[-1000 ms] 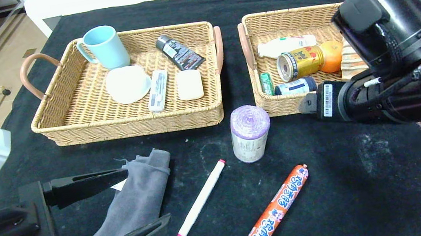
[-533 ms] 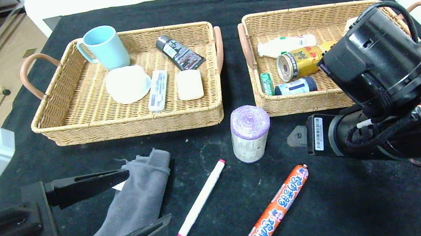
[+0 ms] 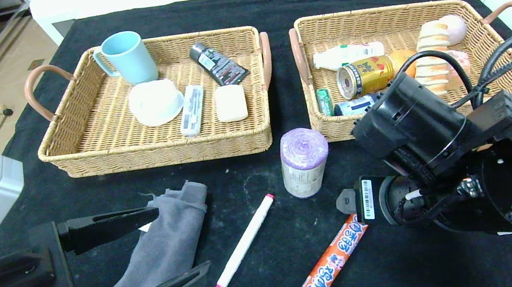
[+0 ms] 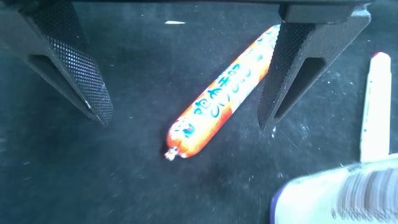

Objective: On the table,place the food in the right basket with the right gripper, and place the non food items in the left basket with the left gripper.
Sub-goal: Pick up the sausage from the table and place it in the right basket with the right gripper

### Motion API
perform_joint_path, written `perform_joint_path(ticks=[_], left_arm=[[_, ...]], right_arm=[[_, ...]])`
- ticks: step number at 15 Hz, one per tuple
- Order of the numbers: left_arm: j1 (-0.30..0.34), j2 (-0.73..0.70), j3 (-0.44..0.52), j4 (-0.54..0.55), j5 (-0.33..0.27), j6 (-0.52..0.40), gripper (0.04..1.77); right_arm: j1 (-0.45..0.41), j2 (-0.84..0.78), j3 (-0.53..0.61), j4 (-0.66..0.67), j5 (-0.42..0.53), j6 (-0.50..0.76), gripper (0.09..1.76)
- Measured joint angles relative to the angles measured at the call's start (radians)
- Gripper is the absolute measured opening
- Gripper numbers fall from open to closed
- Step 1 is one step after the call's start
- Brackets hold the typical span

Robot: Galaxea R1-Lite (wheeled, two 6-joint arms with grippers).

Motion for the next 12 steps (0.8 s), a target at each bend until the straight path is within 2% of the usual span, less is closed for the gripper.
perform_joint_path(ticks=[12], left_arm=[[0.000, -0.003, 0.000, -0.001, -0.001, 0.001, 1.72]], right_arm=[[0.047, 0.101, -0.048, 0.001, -0.003, 0.011, 1.71]])
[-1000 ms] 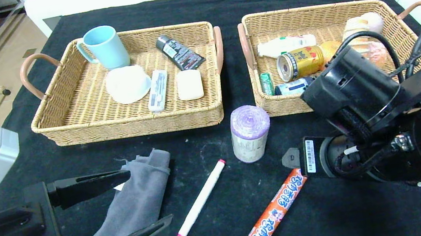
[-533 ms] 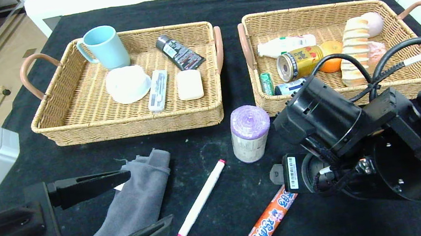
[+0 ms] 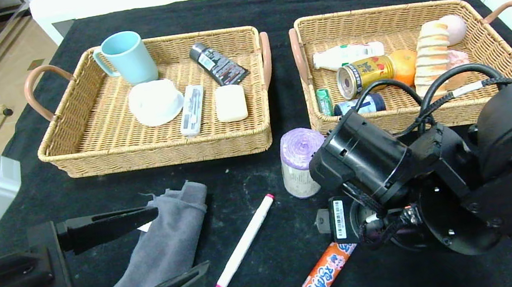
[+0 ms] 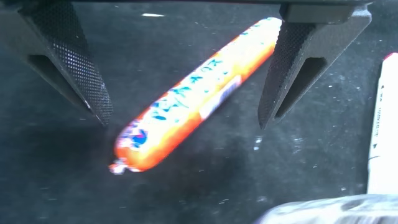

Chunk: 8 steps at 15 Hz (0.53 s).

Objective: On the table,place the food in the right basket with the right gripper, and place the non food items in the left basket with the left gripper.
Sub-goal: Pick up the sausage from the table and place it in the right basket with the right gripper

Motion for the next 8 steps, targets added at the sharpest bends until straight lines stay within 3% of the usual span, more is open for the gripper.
perform_joint_path(ticks=[8], left_arm=[[0.001, -0.003, -0.001, 0.000, 0.000, 0.000, 1.72]], right_arm=[[0.013, 0.030, -0.010, 0.002, 0.000, 0.001, 1.71]])
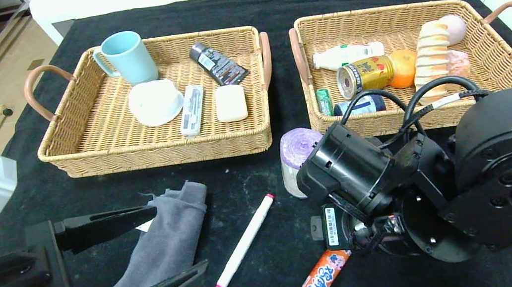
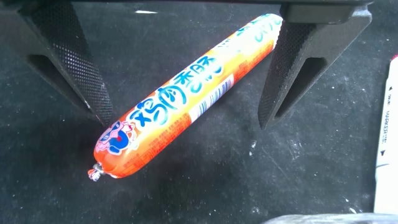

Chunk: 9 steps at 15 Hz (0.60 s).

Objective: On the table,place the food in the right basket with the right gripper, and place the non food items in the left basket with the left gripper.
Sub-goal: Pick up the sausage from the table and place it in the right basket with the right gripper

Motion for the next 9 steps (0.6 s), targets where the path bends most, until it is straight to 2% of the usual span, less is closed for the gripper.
perform_joint_path(ticks=[1, 4, 6, 8, 9], left_arm=[[0.000, 0.000, 0.000, 0.000, 0.000, 0.000, 1.72], [0.000, 0.001, 0.001, 0.001, 0.000, 0.001, 1.72], [0.000, 0.002, 0.001, 0.001, 0.000, 0.001, 1.72], [0.000, 0.002, 0.001, 0.001, 0.000, 0.001, 1.72], [0.000, 0.002, 0.001, 0.001, 0.000, 0.001, 1.72]], right_arm=[[0.000, 0.001, 0.001, 0.000, 0.000, 0.004, 1.71], [0.000, 0.001, 0.005, 0.000, 0.001, 0.005, 1.24], [0.000, 0.001, 0.009, 0.000, 0.002, 0.006, 0.97], [0.000, 0.001, 0.011, -0.001, 0.002, 0.006, 0.79], [0.000, 0.001, 0.012, -0.001, 0.002, 0.007, 0.61]])
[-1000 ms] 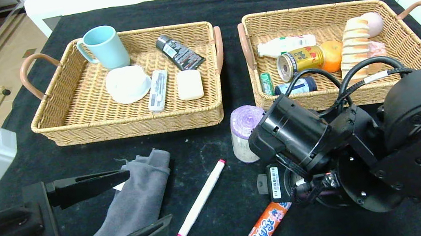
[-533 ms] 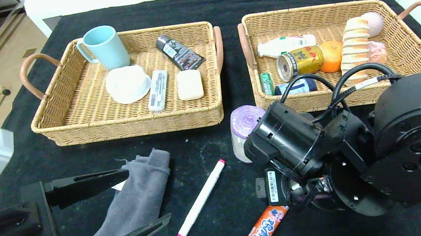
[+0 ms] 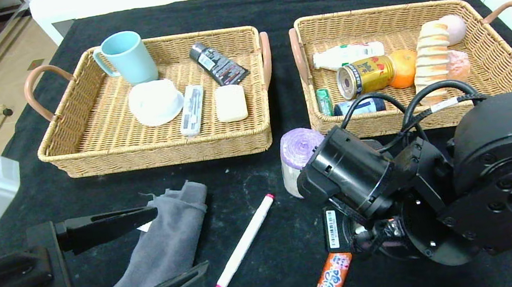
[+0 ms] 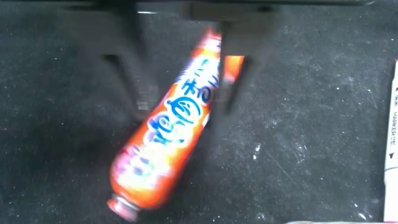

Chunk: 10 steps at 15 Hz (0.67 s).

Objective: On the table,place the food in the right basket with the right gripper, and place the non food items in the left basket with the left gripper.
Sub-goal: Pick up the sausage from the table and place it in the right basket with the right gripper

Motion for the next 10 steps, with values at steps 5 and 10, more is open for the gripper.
perform_joint_path(ticks=[5, 10], left_arm=[[0.000, 0.000, 0.000, 0.000, 0.000, 0.000, 1.72], [0.000, 0.003, 0.003, 0.000, 0.001, 0.004, 1.72]], right_arm=[[0.000, 0.000, 0.003, -0.001, 0.000, 0.000, 0.53], [0.000, 0.001, 0.007, 0.000, 0.000, 0.001, 0.53]])
